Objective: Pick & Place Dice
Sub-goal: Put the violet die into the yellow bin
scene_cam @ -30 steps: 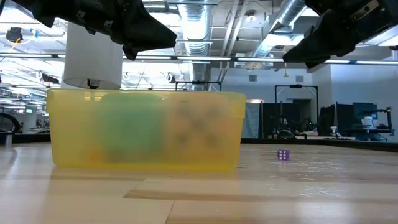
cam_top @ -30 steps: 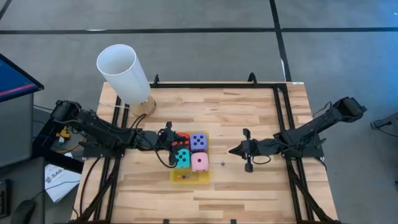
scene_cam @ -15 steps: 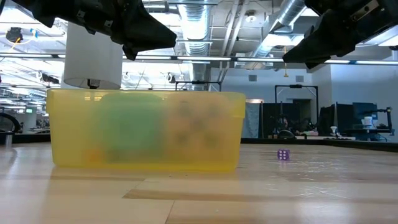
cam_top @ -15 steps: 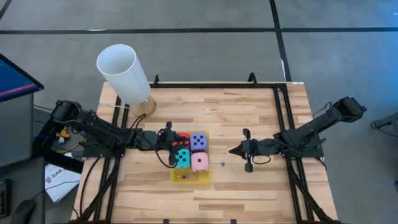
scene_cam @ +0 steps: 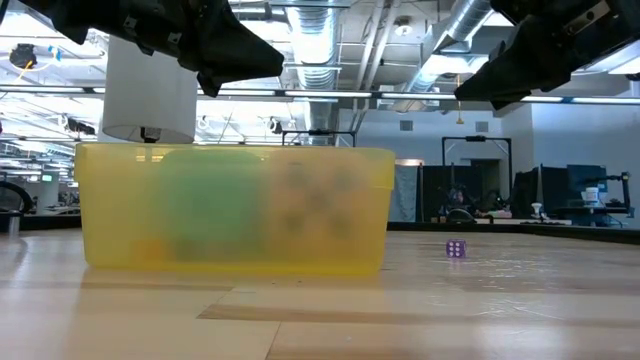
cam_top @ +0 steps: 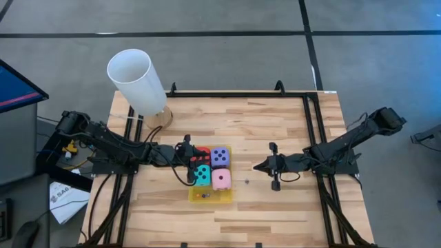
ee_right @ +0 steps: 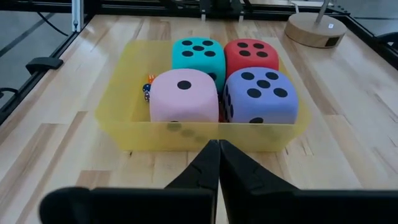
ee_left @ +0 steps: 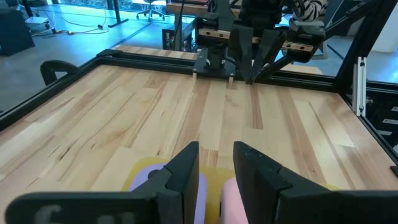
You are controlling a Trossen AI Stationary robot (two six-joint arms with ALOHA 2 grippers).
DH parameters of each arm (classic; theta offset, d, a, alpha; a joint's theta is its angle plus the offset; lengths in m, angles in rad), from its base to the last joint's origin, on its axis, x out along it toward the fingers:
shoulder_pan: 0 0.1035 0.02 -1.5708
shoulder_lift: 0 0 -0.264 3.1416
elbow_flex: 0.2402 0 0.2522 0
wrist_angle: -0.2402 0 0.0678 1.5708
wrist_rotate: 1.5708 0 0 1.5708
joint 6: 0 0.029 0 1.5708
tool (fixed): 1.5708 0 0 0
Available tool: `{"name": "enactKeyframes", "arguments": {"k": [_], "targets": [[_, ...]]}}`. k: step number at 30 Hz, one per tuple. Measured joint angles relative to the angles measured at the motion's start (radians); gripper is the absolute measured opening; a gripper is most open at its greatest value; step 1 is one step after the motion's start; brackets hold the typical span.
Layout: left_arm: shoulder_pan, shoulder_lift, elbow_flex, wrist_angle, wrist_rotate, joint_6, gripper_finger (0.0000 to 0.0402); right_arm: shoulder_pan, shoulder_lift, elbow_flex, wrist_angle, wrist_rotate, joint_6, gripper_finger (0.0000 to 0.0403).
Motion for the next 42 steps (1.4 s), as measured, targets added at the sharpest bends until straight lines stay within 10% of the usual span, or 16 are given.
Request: {"name": "enactKeyframes", "arguments": {"k": [10,29,42], "targets": [[0.0,0.0,0.0,0.0,0.0,0.0,0.009,-0.006,0.0,0.0,0.004,0.001,0.013,0.0029],[0.0,0.0,0.0,0.0,0.0,0.0,0.009,-0.006,0.0,0.0,0.004,0.005,0.015,0.0248],[0.0,0.0,0.0,0.0,0.0,0.0,0.009,-0.006,0.0,0.0,0.004,0.001,0.015,0.0255]]}}
